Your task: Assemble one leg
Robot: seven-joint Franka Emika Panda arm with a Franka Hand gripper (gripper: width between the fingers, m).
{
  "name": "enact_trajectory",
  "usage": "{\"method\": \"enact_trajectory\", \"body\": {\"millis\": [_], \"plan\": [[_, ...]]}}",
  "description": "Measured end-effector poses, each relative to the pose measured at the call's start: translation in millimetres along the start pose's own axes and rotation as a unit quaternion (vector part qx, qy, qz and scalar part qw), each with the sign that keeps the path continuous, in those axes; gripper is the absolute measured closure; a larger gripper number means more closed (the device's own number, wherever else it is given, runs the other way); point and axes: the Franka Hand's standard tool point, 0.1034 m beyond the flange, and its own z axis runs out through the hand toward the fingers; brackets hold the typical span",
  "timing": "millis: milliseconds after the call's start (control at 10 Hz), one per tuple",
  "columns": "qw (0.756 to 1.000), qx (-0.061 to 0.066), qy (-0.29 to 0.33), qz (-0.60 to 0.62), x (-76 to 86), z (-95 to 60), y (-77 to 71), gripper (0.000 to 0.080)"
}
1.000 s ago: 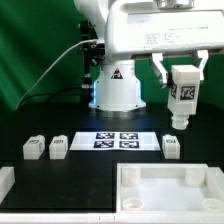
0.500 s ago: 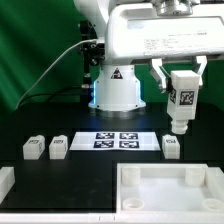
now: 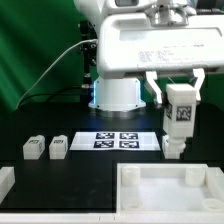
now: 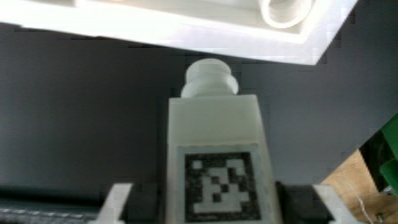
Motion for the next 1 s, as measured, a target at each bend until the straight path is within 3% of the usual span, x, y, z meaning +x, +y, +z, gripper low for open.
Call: {"method": "enact_trajectory", "body": {"millis": [200,400,500,700,1000], "plan": [[1.000,0.014,-0.014,-0.003,-19.9,23.0,-26.4,0.0506],[1.000,0.017,-0.018,-0.007,-30.1,34.9,-34.0,0.0506],[1.000,0.018,-0.019,-0.006,-30.0,39.5,-34.1,0.0506],[1.000,0.019,-0.011,-0.003,-11.5,45.6,-32.3,0.0506],[1.000,0.022,-0.015,0.000,-13.4,63.7,-32.8,0.0506]]}}
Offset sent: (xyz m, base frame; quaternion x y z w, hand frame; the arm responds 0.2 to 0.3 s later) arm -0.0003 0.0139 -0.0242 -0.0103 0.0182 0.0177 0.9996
